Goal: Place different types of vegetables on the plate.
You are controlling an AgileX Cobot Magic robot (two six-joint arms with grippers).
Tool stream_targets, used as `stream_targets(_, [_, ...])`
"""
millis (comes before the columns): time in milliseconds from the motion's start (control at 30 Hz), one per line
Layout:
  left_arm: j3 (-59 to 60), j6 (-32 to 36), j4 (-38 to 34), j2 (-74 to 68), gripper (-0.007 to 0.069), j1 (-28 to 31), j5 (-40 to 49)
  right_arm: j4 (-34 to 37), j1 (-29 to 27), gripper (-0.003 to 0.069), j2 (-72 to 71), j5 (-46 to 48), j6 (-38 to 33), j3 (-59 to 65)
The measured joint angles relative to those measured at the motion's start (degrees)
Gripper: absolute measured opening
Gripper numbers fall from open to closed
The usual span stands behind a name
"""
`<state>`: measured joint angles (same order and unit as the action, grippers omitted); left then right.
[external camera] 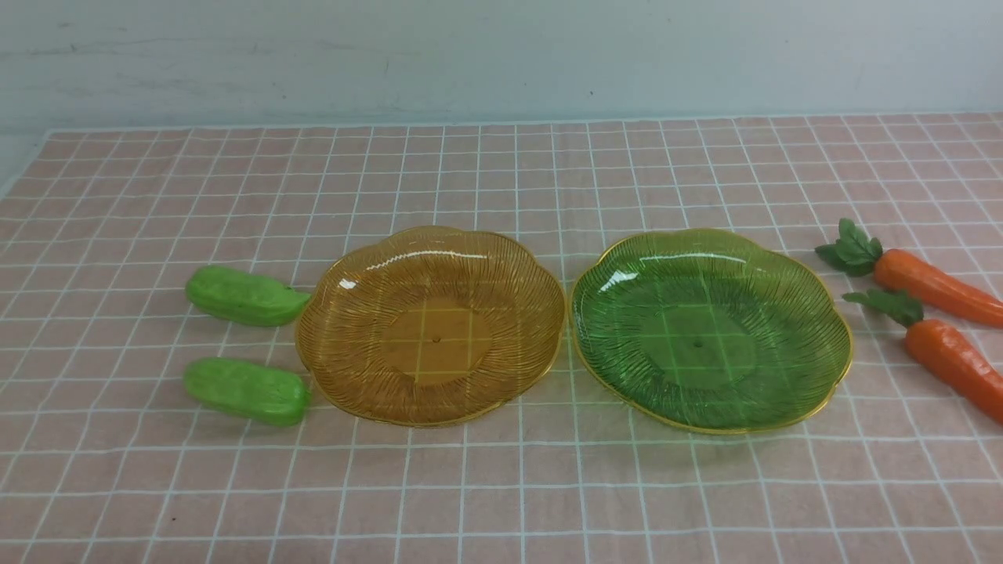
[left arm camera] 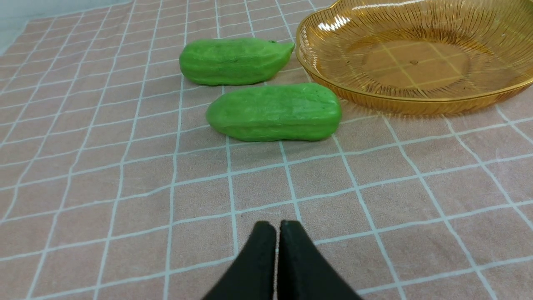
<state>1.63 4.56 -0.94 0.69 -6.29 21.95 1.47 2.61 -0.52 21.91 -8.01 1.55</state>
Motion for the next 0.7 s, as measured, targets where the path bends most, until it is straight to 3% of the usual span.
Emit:
stream_targets(300, [0.00,0.06,0.00,0.00,-0.0003,0.00,0.00,0.00,0.00,-0.0017,0.00,0.00,0.00,0.00])
stream_targets(433, [0.00,-1.88,-2.23,0.00,-0.0003,0.00,-0.06,4.10,0.00,-0.0017,0.00,-0.05,1.38,0.00])
stream_targets(567, [0.00,-11.52,-16.76,0.00,-0.0003,0.00,-0.18,16.65,0.00,-0.0017,0.00,-0.89,7.32,0.00])
stream_targets(667, [0.00,-21.59,-34.99,0.00,-0.0003,0.00,-0.32,32.77,0.00,-0.0017,0.00,-2.06,13.47,0.00])
stream_targets(700, [0.00,-21.97,-35.86,0.00,-0.0003,0.00,-0.41,33.61,0.00,-0.0017,0.00,-2.13,13.91,0.00])
